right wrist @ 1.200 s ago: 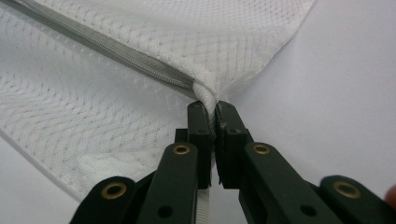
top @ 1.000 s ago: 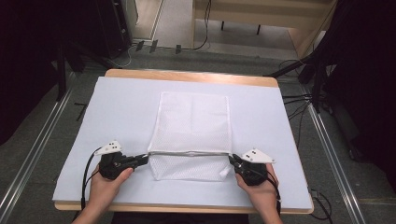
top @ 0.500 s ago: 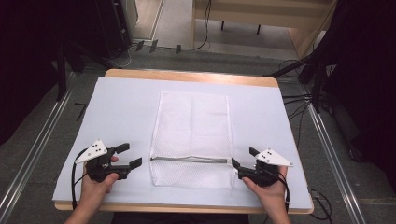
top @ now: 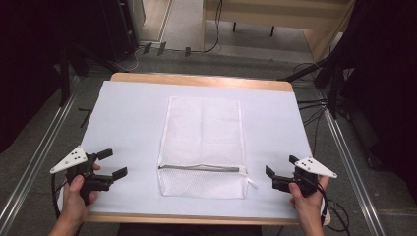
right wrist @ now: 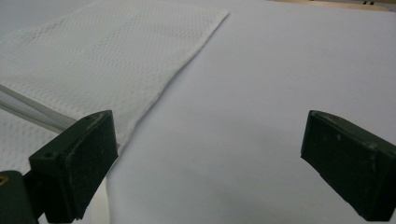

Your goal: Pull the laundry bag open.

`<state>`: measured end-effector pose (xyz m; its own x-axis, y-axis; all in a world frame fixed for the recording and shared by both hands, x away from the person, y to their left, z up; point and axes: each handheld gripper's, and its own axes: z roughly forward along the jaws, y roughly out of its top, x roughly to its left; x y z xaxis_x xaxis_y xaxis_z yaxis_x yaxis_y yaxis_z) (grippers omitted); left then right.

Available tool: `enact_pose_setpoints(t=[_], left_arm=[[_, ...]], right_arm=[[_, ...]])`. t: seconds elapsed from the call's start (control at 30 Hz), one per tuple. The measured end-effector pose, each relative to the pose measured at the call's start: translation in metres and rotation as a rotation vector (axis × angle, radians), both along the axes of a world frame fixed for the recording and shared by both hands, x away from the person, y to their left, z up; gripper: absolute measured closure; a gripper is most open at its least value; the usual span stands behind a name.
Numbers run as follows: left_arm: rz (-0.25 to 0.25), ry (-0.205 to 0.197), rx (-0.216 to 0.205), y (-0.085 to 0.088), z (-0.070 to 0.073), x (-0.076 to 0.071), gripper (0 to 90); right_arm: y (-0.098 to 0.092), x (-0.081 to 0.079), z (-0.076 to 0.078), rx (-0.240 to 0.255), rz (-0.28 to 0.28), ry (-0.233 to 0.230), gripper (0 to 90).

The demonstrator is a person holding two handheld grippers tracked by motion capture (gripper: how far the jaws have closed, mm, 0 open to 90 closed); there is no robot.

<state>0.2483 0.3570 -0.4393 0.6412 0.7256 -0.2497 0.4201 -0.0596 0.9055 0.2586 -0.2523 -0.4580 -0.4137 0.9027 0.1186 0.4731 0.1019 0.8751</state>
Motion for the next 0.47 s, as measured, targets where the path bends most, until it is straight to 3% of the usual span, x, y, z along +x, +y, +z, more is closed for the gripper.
enact_pose_setpoints(t=[0.2, 0.47], left_arm=[[0.025, -0.013, -0.017, 0.015, 0.0, 0.0, 0.0], [0.013, -0.009, -0.004, 0.01, -0.002, 0.002, 0.0]], right_arm=[[-0.024, -0.003, -0.004, 0.041, -0.046, -0.002, 3.3], [-0.023, -0.001, -0.006, 0.036, -0.048, 0.004, 3.3]])
